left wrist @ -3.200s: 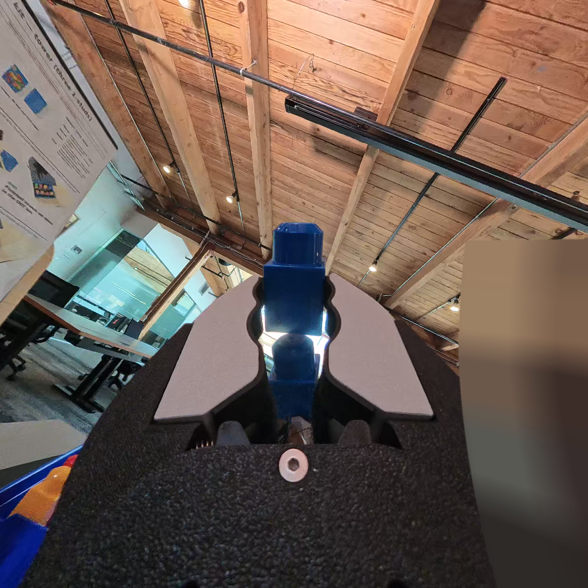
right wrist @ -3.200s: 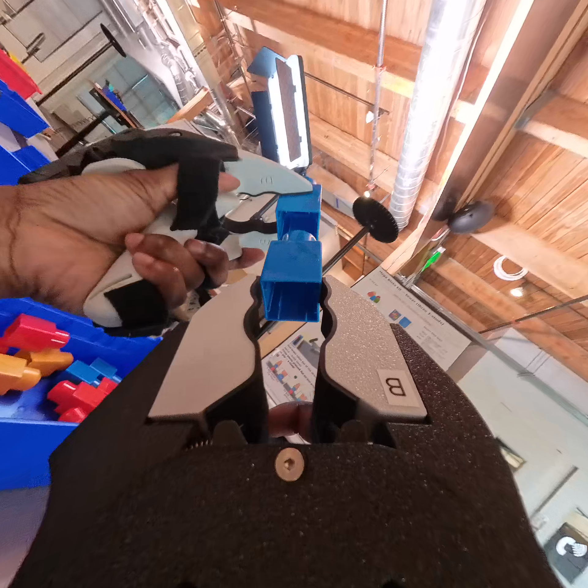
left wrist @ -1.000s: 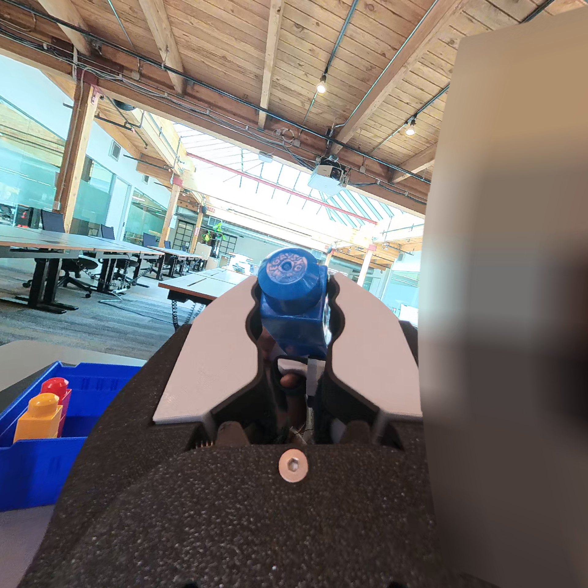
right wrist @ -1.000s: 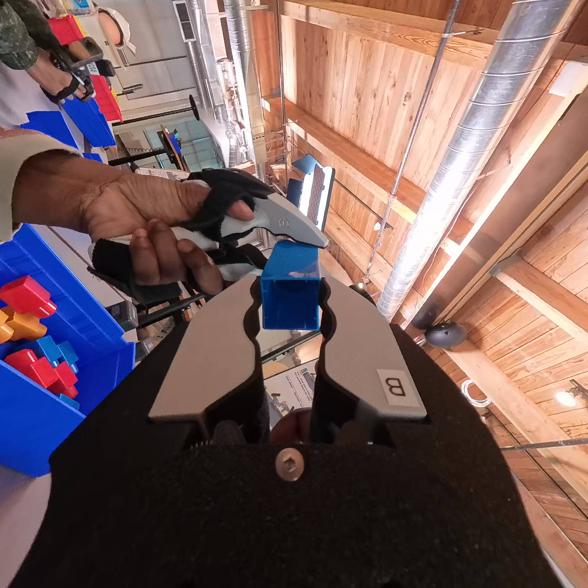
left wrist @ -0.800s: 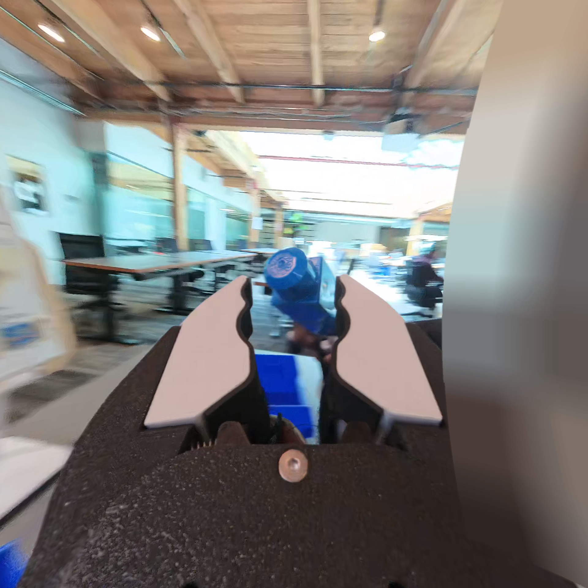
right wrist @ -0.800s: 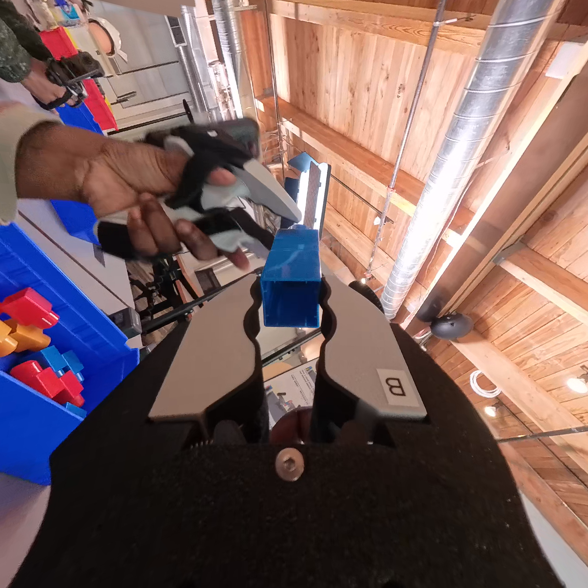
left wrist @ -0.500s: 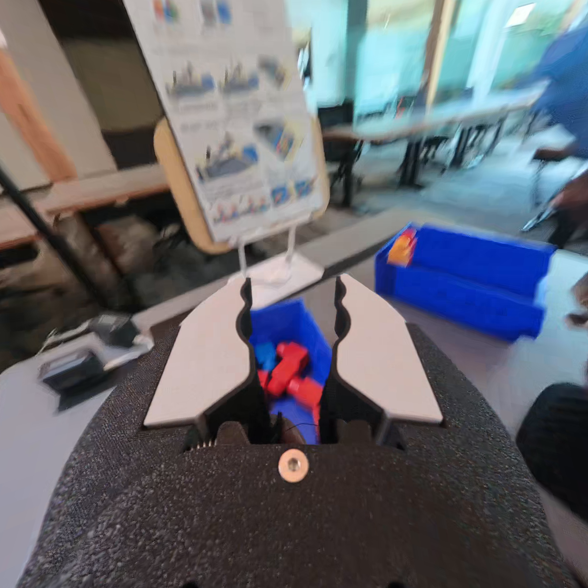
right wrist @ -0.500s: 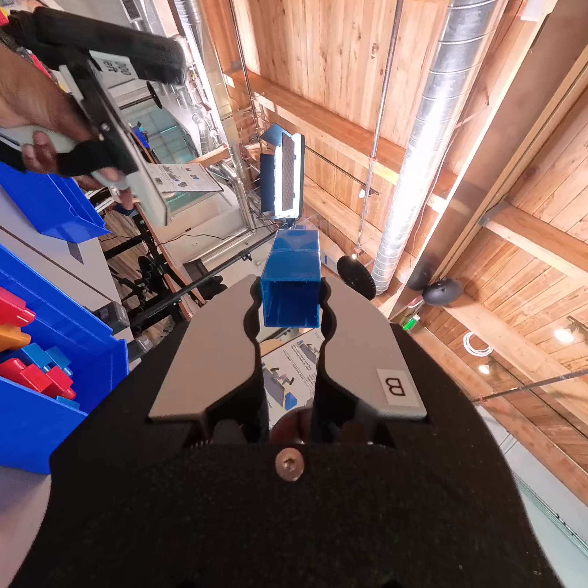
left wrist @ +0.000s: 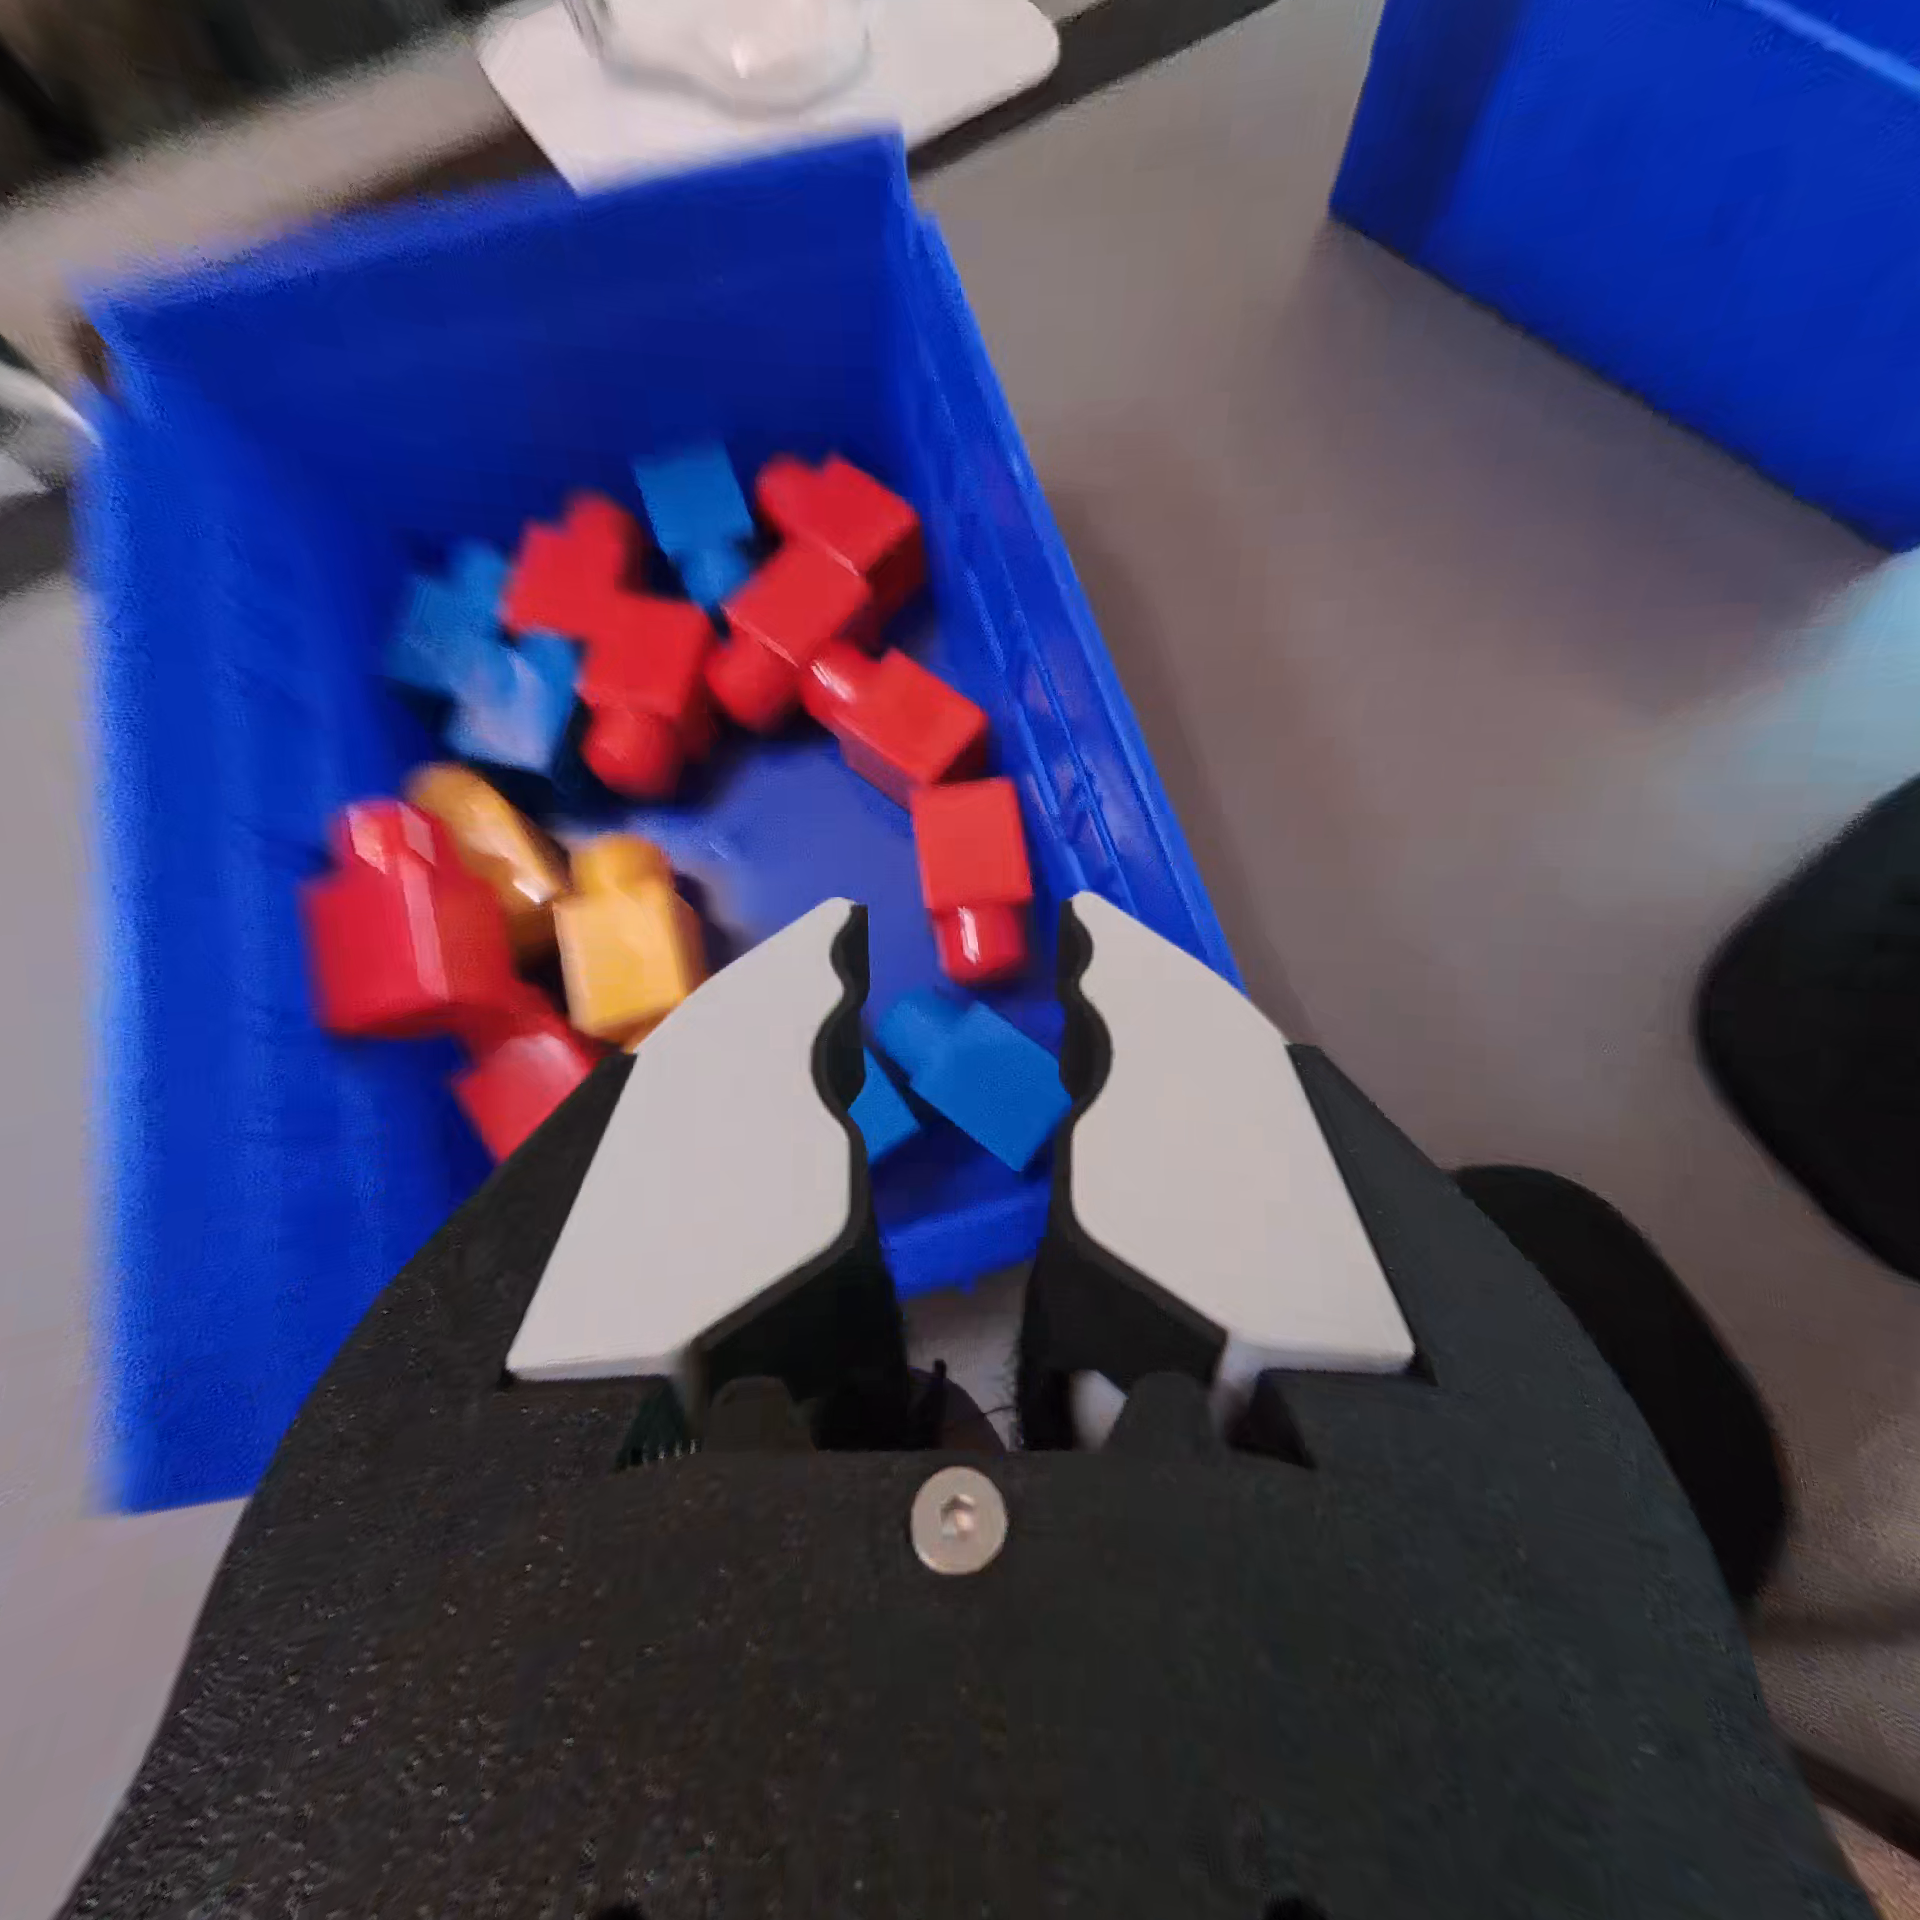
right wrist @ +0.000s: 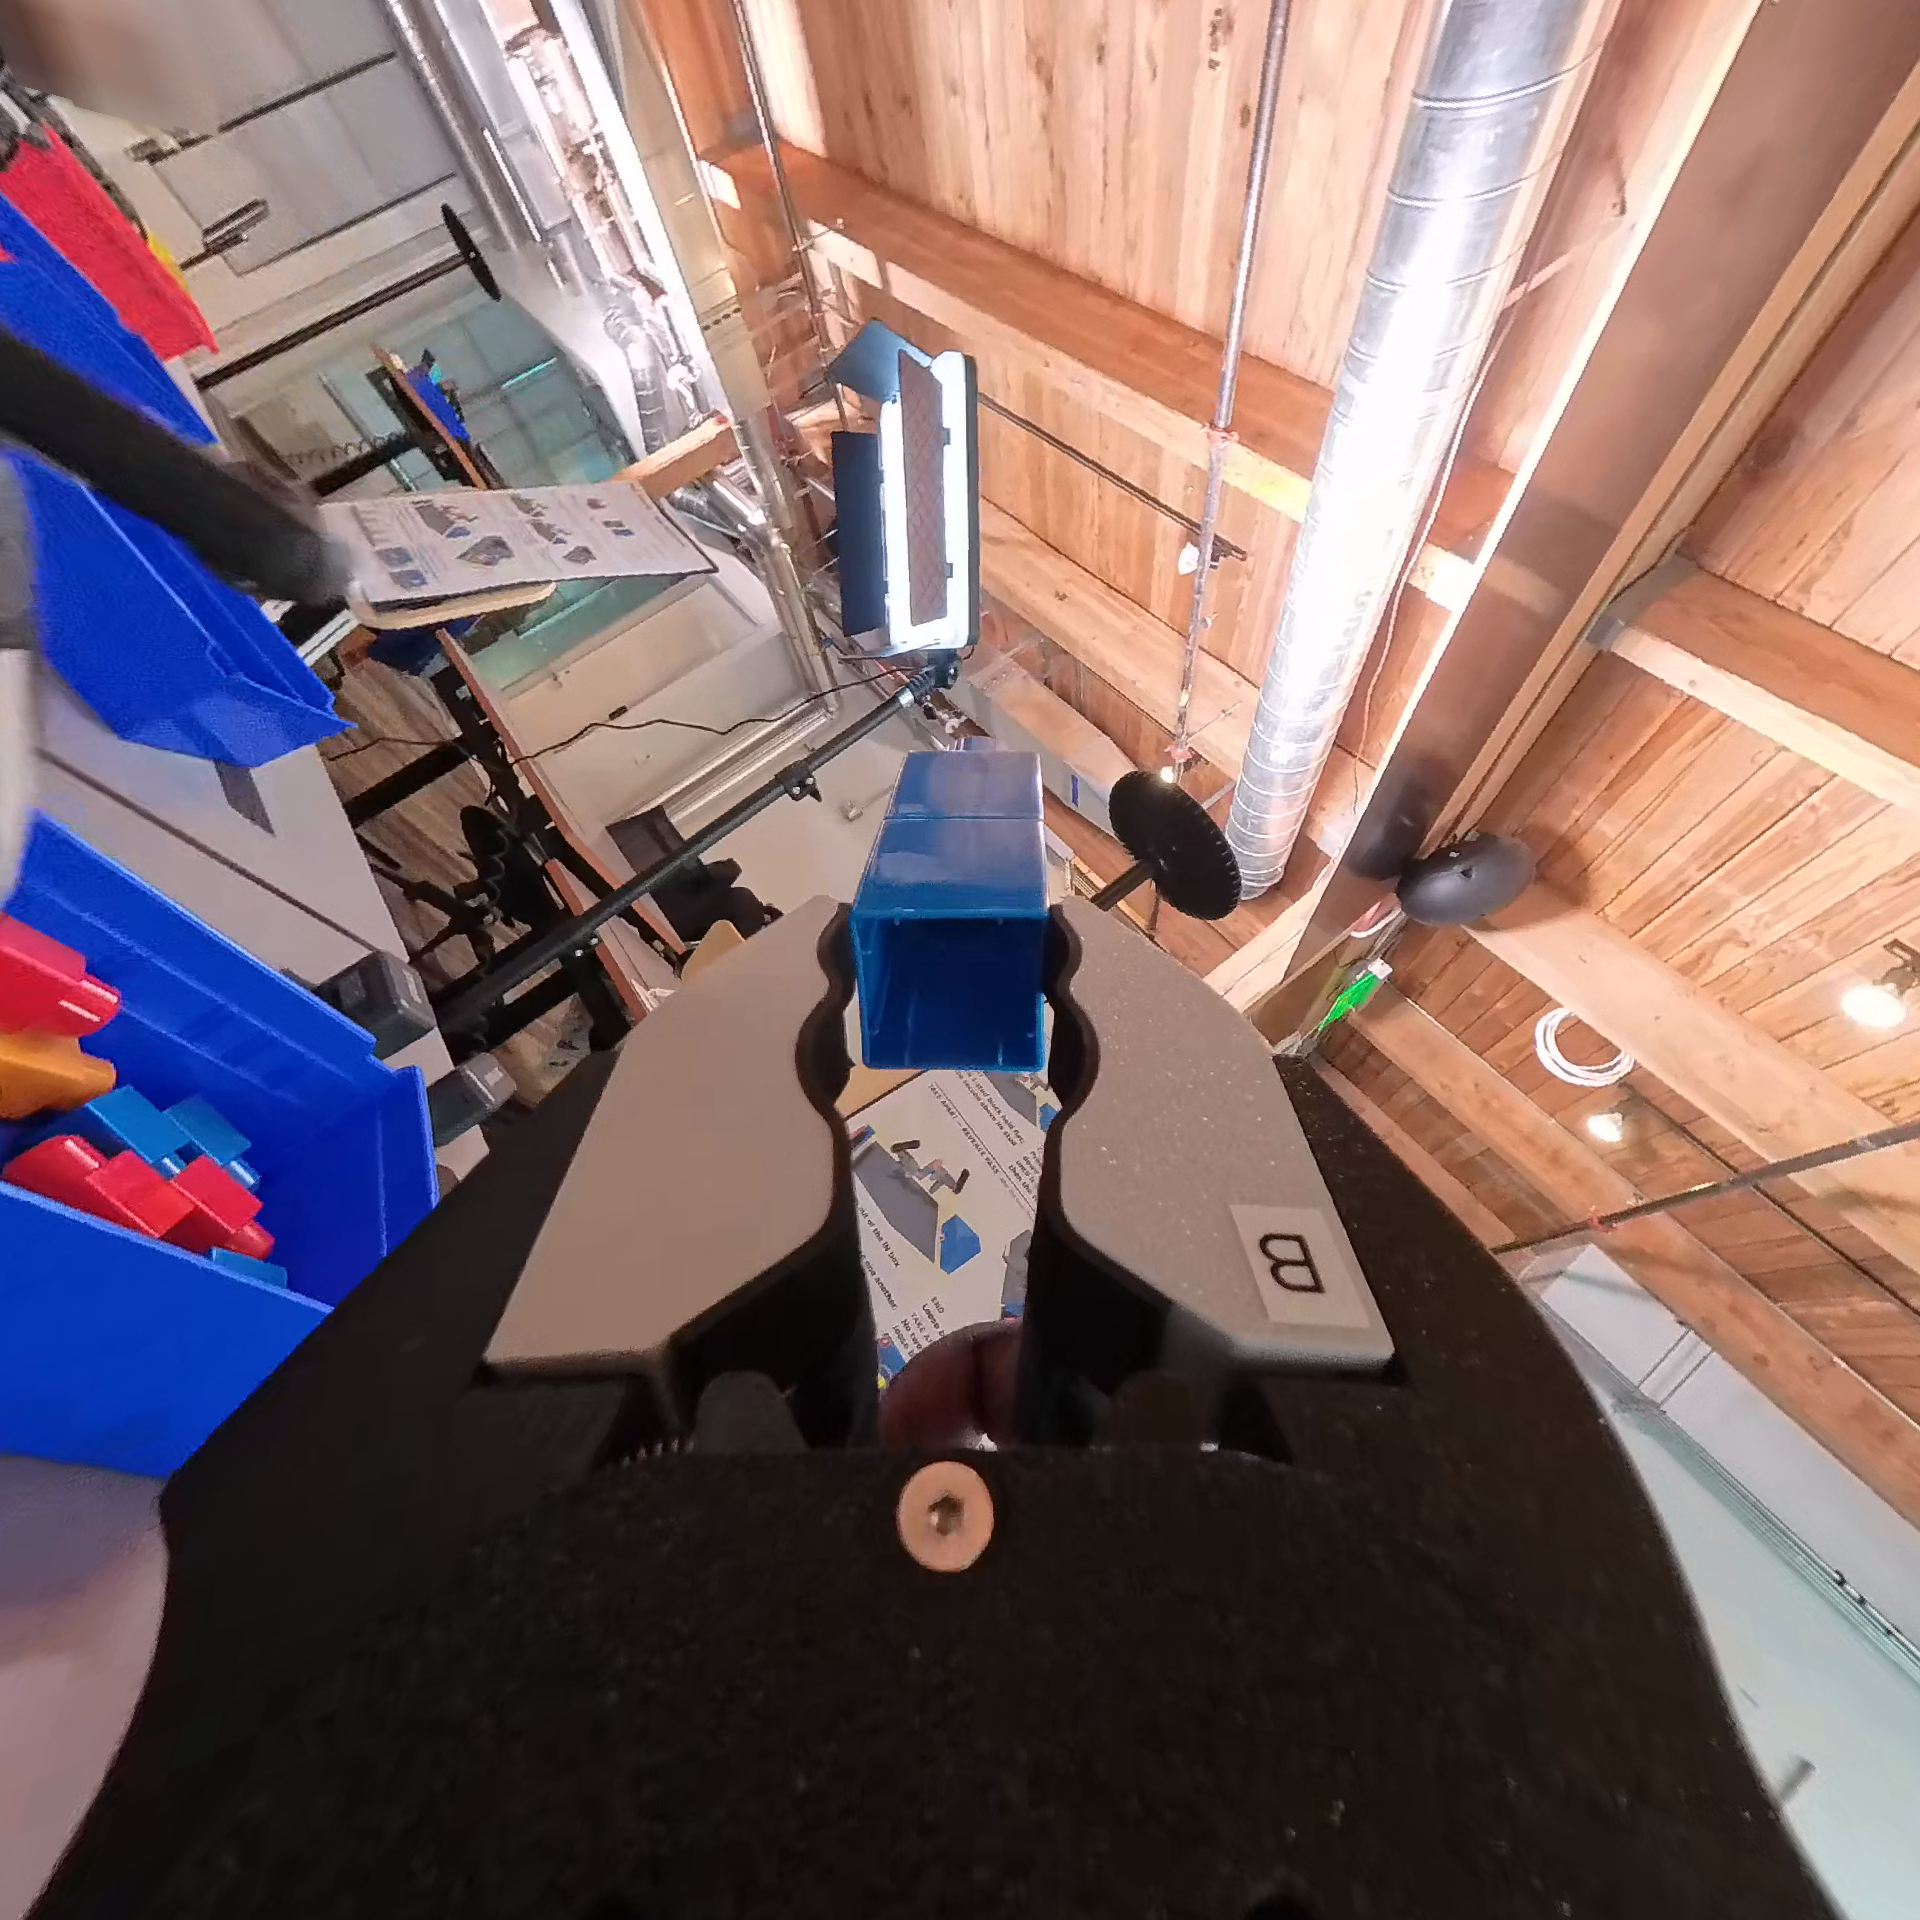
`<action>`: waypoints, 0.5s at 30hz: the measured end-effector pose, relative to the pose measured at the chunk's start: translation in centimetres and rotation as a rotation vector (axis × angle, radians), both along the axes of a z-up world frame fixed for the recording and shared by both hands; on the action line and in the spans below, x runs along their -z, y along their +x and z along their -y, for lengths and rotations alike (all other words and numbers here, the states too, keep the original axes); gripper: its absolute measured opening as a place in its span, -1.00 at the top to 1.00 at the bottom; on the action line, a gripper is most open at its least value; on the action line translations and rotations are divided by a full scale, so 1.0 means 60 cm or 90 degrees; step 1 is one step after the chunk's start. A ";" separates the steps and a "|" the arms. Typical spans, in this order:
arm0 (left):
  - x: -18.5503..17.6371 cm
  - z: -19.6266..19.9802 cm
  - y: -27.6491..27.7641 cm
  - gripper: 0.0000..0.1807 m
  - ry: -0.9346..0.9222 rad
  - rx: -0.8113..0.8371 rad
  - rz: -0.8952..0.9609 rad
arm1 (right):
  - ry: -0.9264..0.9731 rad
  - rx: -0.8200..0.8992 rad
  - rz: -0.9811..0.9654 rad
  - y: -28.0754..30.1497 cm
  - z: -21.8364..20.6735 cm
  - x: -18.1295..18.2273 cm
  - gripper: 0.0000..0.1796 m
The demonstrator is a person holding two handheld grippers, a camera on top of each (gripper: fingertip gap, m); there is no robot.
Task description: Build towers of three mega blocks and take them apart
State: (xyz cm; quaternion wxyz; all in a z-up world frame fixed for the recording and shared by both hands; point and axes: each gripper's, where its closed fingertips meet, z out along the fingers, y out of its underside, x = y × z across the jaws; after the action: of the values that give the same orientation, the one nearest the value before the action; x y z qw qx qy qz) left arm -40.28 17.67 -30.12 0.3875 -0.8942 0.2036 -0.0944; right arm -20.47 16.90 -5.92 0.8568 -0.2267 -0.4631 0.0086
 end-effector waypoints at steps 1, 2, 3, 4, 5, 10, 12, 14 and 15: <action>0.022 0.008 -0.006 0.63 -0.026 -0.022 0.055 | 0.000 0.000 -0.004 0.003 -0.001 -0.002 0.62; 0.043 0.011 -0.020 0.63 -0.049 -0.059 0.091 | 0.000 0.001 -0.006 0.004 -0.001 -0.003 0.62; 0.061 0.012 -0.034 0.63 -0.062 -0.092 0.109 | 0.002 0.003 -0.006 0.005 0.000 -0.003 0.62; 0.075 0.013 -0.046 0.64 -0.073 -0.117 0.117 | 0.005 0.005 -0.007 0.007 0.001 -0.004 0.62; 0.087 0.015 -0.054 0.64 -0.089 -0.136 0.112 | 0.008 0.005 -0.009 0.007 0.002 -0.006 0.62; 0.122 0.022 -0.077 0.57 -0.139 -0.167 0.005 | 0.010 -0.002 -0.021 0.012 0.004 -0.011 0.62; 0.128 0.025 -0.090 0.51 -0.156 -0.180 -0.051 | 0.010 0.002 -0.019 0.014 0.001 -0.010 0.61; 0.134 0.027 -0.089 0.45 -0.171 -0.168 -0.082 | 0.011 0.005 -0.018 0.015 0.001 -0.011 0.62; 0.134 0.027 -0.085 0.42 -0.177 -0.160 -0.086 | 0.012 0.006 -0.018 0.015 0.001 -0.011 0.62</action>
State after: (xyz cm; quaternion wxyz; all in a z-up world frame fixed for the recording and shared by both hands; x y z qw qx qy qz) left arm -45.38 16.04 -38.15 0.2549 -0.9616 0.1006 -0.0124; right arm -19.58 16.82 -5.26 0.8656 -0.2204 -0.4497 0.0036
